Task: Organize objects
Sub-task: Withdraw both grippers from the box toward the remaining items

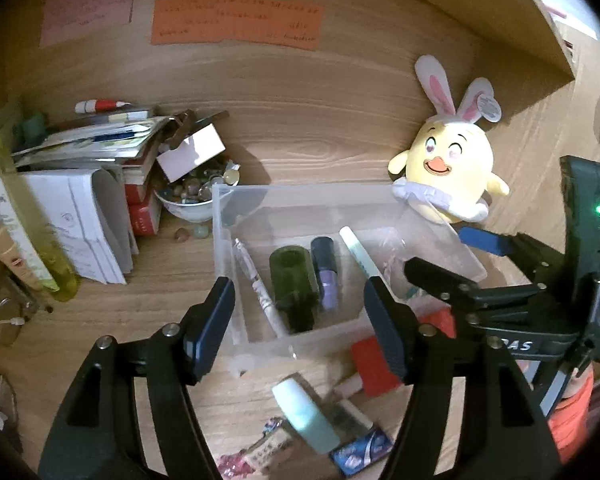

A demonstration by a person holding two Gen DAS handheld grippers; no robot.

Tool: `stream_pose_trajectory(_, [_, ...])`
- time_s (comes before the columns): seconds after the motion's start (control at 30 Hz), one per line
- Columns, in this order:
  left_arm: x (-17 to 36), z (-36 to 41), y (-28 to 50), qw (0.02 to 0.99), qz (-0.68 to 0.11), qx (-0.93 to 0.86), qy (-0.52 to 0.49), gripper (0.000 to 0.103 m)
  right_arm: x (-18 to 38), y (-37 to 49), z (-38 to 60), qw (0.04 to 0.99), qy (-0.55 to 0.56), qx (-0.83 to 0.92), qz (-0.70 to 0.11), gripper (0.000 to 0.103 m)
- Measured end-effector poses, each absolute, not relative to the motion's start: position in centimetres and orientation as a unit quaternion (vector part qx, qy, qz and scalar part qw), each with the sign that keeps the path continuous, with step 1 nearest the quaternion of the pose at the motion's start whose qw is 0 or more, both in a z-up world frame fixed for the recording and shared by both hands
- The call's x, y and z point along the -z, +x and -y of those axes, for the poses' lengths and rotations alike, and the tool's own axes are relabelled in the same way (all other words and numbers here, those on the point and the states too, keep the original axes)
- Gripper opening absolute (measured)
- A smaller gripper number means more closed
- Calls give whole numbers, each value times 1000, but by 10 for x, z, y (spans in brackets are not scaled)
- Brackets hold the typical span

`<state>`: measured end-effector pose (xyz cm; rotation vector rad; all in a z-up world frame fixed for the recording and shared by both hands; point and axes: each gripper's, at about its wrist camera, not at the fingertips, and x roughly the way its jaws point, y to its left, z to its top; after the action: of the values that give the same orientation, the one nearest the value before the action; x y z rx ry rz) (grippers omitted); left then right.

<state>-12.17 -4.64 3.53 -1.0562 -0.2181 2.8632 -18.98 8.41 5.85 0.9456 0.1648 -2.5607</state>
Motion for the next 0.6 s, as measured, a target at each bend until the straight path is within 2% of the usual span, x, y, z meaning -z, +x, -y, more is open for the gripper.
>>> stream_pose_trajectory(0.03, [-34, 48, -117, 40, 71, -935, -346, 76, -59, -186, -84, 202, 337, 918, -62, 96])
stream_pose_trajectory(0.1, [-32, 50, -110, 38, 72, -936, -344, 79, -60, -177, -85, 200, 333, 919, -67, 96])
stream_pose_trajectory(0.6, [10, 70, -68, 31, 80, -915, -395, 79, -35, -117, -73, 216, 336, 912, -93, 96])
